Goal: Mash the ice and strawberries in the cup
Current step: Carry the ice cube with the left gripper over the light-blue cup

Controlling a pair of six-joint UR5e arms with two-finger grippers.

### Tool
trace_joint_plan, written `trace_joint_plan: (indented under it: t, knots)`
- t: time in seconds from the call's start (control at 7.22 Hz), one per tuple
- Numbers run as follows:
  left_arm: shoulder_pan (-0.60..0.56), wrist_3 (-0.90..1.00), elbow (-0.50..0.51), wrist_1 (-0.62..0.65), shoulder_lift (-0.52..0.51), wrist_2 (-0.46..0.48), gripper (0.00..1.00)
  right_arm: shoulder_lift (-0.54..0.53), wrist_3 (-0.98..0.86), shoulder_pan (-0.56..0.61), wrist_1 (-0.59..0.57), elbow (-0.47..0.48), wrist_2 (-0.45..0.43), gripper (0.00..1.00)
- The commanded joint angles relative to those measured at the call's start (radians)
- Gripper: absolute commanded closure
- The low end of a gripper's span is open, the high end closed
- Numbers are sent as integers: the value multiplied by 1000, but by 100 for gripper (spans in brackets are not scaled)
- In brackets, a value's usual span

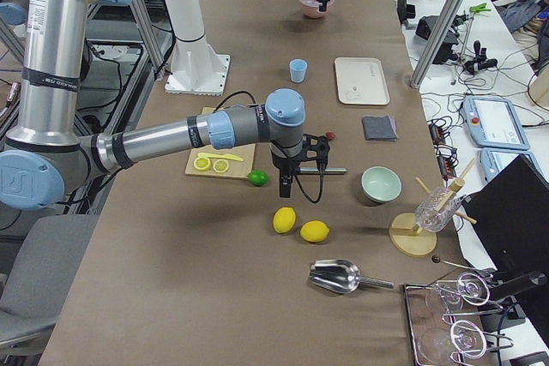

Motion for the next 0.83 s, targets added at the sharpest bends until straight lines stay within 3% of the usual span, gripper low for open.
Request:
trace_joint_plan:
  t: [0.0, 0.28, 0.69]
  knots:
    - [138, -131, -58, -1, -30, 188, 100, 0, -1, 0, 0, 2, 0, 0]
    - [256, -254, -75, 1, -70, 343, 100, -2, -2, 1, 0, 6, 0, 0]
    - [393, -363, -91, 4, -121, 501, 100, 1, -1, 0, 0, 8, 0, 0]
